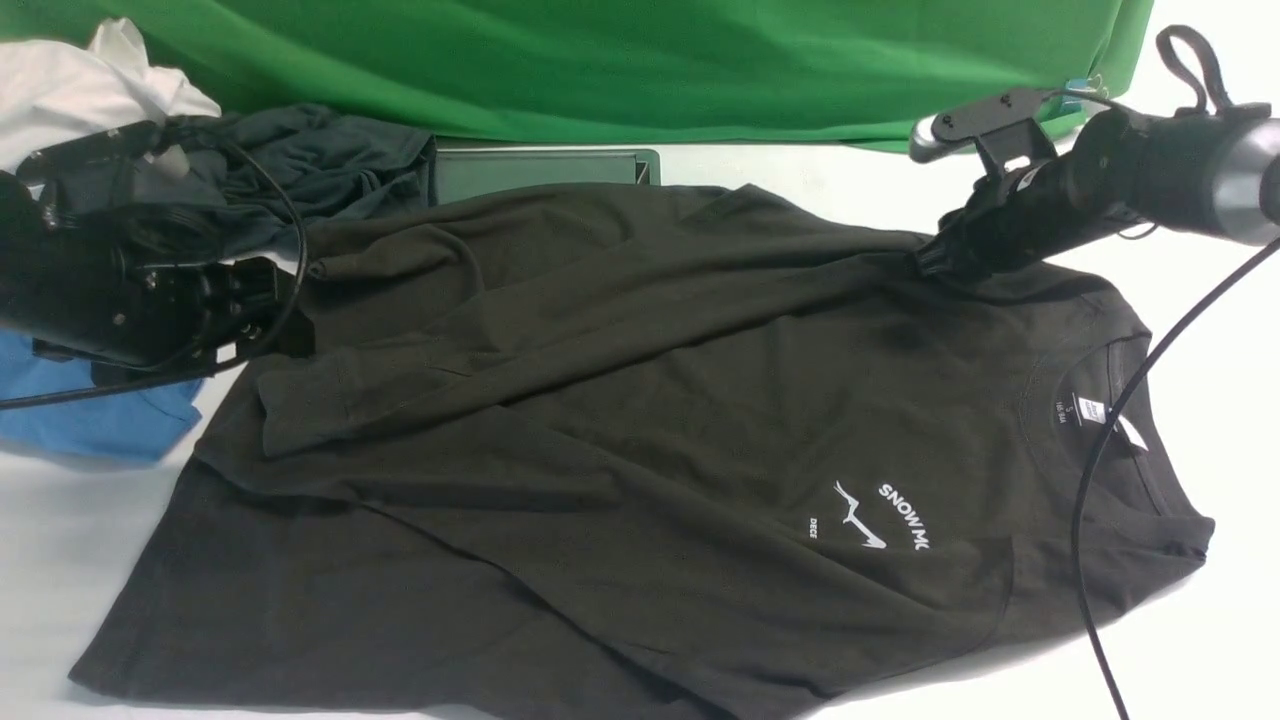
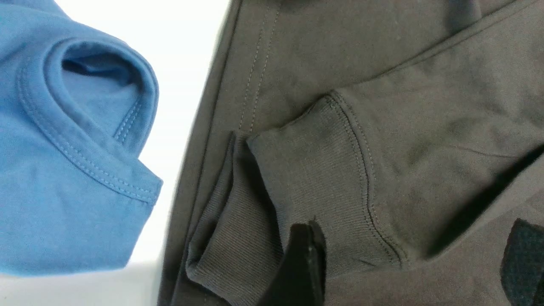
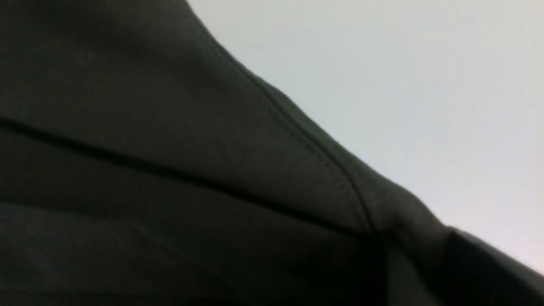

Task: Fold a long-sleeved shirt on a white desktop.
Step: 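Grasp the near edge of the shirt at its hem and shoulder corners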

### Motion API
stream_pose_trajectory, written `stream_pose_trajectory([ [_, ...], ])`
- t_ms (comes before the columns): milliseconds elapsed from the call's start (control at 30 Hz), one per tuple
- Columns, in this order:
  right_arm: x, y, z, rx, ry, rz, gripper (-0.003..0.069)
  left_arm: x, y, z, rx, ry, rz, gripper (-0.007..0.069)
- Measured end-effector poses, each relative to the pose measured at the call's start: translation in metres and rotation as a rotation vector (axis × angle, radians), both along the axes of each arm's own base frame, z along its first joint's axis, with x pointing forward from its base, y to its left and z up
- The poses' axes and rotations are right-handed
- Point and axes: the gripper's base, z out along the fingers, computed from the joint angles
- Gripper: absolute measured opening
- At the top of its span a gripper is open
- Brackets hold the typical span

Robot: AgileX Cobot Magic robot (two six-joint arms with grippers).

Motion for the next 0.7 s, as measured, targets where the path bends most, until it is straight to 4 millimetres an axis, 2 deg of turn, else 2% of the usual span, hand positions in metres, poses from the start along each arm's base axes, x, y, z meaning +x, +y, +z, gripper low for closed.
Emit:
stream_pose_trajectory([
  [67, 0.0, -0.001, 0.0, 0.0, -0.002, -0.002, 0.0071, 0.0, 0.0, 0.0, 0.0, 0.0, 0.0, 0.0587],
  [133, 0.0, -0.002, 0.001, 0.002, -0.003, -0.008, 0.0034, 0.0, 0.0, 0.0, 0.0, 0.0, 0.0, 0.0587],
  [233, 0.004, -0.007, 0.009, 0.007, -0.016, -0.018, 0.0026, 0.0, 0.0, 0.0, 0.001, 0.0, -0.001, 0.0587],
  [500, 0.016, -0.02, 0.049, 0.037, -0.059, -0.052, 0.0025, 0.0, 0.0, 0.0, 0.001, 0.0, -0.001, 0.0587],
  [700, 0.007, -0.018, 0.046, 0.066, 0.083, -0.043, 0.0025, 0.0, 0.0, 0.0, 0.001, 0.0, -0.001, 0.0587],
])
